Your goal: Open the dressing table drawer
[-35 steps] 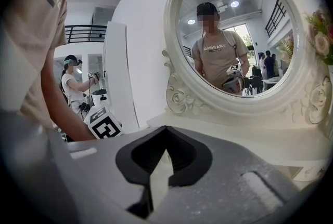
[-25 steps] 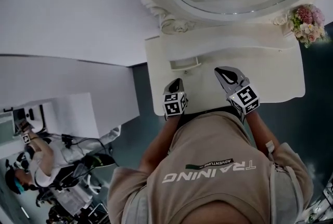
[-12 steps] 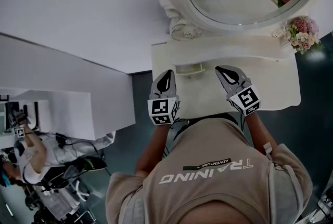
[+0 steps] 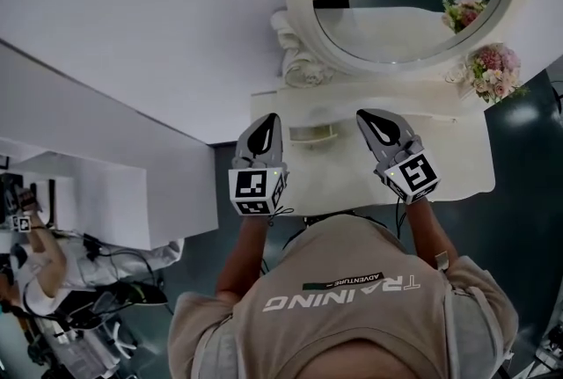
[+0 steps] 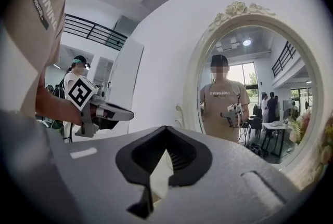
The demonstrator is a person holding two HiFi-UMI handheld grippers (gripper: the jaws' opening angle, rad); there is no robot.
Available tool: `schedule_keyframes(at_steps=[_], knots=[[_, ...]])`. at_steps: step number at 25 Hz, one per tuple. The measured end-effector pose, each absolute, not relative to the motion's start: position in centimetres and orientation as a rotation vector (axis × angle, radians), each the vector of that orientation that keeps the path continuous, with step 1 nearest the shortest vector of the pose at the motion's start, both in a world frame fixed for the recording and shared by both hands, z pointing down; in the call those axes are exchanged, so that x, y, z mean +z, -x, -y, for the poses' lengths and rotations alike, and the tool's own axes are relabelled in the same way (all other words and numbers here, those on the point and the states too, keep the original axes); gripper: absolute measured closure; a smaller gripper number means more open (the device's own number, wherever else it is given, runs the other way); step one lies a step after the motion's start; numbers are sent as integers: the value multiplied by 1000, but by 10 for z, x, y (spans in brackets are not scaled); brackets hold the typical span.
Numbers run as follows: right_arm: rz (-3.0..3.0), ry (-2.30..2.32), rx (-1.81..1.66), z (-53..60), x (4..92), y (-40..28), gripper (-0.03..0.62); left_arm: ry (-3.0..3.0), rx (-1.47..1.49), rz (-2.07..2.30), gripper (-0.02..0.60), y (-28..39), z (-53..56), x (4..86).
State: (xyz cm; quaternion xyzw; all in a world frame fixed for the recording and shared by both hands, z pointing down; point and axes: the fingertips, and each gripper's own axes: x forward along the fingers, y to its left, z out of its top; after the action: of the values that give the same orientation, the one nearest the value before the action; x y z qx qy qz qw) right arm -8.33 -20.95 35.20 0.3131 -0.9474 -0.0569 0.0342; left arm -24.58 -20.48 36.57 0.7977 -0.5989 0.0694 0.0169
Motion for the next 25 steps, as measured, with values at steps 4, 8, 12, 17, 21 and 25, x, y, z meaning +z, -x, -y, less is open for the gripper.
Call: schedule_keyframes(at_steps=[4,8,12,17,21,25], knots=[[2898,-1022,-213,214,337,76,591,-2512,153,1885,563,243,211,344],[2876,-1069,-205,217,335,67,591,-2529,128,1867,563,238,214,336],[2879,-1083,-204,219,336,66,591,-2537,136,1859,563,237,218,335],[2881,-1077,-191,222,338,68,591,-2519,154,1852,563,239,218,344],[2883,-1051,-176,224,342,73,591,-2499,162,1845,563,240,216,352],[2891,-1036,-163,225,344,77,591,-2496,163,1834,563,239,214,355]])
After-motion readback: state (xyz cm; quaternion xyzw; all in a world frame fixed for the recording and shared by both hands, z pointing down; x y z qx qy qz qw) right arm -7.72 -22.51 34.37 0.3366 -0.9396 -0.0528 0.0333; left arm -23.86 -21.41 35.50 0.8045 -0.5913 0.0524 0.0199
